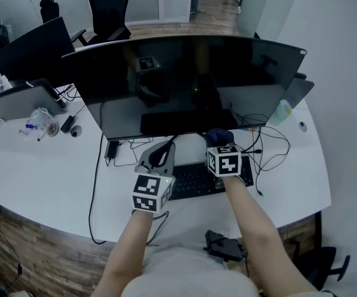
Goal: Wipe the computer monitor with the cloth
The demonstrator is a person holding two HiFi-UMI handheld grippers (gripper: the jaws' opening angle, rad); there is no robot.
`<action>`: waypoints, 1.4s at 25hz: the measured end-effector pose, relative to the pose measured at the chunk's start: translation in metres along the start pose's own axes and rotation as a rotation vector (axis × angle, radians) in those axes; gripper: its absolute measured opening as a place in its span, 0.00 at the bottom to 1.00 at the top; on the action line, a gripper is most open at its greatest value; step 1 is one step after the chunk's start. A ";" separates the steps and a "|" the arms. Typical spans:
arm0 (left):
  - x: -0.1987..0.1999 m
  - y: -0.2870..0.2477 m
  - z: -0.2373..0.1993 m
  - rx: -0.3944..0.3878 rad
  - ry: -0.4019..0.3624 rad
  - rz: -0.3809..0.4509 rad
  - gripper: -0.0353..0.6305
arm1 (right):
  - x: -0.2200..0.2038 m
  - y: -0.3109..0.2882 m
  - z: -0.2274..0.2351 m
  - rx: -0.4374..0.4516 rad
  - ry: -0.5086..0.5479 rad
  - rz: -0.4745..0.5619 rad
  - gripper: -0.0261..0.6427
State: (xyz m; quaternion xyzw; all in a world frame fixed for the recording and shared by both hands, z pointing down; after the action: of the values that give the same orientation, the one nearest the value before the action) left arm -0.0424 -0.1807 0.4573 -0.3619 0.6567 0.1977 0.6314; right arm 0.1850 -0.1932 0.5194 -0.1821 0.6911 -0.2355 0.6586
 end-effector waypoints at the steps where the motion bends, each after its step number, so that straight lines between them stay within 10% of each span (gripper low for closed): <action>1: 0.000 0.001 -0.002 0.000 0.003 0.001 0.06 | 0.000 -0.001 -0.003 0.002 0.002 0.000 0.14; 35: 0.000 0.058 -0.082 0.058 0.031 0.050 0.06 | 0.022 -0.024 -0.110 0.092 0.074 -0.014 0.14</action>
State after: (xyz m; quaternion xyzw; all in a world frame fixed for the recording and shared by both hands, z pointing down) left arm -0.1413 -0.2012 0.4560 -0.3298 0.6806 0.1887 0.6264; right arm 0.0726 -0.2161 0.5175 -0.1476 0.7022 -0.2785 0.6384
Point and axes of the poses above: the fingertips, and each gripper's own axes: y backward along the fingers, z to its right, x out of its top, the point moved 10 cm from there along y, backward along the fingers, and after that the axes turned 3 degrees about y, right-handed, at the moved point
